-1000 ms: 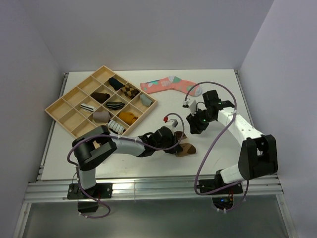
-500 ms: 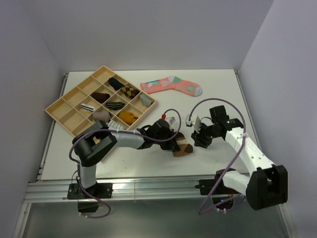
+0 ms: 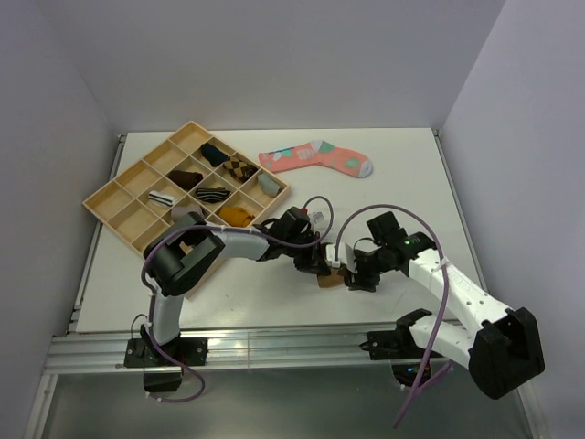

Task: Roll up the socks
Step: Roll the sock at the center of the board.

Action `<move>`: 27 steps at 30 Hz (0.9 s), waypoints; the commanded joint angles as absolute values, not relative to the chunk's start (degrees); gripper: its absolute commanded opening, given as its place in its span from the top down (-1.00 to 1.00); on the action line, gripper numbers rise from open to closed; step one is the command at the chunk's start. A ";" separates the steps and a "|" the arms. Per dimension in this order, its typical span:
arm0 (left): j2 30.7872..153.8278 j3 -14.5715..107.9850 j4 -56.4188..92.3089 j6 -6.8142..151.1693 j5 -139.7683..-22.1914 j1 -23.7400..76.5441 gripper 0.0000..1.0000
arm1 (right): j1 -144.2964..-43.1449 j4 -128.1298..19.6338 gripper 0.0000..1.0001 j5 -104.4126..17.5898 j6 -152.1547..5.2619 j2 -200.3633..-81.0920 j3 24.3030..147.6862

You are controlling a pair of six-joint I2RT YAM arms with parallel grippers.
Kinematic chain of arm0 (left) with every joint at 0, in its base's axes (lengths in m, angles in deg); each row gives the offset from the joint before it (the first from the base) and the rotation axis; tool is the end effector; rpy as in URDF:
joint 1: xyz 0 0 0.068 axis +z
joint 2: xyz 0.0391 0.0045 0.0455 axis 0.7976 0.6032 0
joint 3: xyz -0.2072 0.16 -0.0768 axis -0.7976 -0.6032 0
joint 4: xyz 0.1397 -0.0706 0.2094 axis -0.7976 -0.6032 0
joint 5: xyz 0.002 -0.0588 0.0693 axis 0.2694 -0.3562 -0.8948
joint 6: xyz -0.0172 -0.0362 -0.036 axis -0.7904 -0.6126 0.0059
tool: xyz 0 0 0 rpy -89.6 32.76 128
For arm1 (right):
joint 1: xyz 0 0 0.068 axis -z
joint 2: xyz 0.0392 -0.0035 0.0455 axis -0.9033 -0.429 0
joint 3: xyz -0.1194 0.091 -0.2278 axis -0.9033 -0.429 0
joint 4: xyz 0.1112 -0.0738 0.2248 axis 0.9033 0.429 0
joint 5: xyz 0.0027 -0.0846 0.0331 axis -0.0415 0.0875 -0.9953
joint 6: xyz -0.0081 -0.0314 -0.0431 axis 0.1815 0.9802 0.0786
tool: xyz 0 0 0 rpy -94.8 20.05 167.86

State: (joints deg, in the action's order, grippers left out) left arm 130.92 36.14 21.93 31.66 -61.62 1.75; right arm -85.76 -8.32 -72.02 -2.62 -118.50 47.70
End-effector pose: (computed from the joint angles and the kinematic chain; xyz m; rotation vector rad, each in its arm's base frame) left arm 0.2364 -0.3197 0.1209 0.2475 2.7464 -1.2808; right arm 0.1525 0.0817 0.2101 -1.8097 1.7341 0.5850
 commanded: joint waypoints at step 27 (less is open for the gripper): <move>135.64 33.96 11.79 37.62 -57.08 3.95 0.99 | -92.28 -21.10 -0.05 -64.07 -5.90 -137.34 49.03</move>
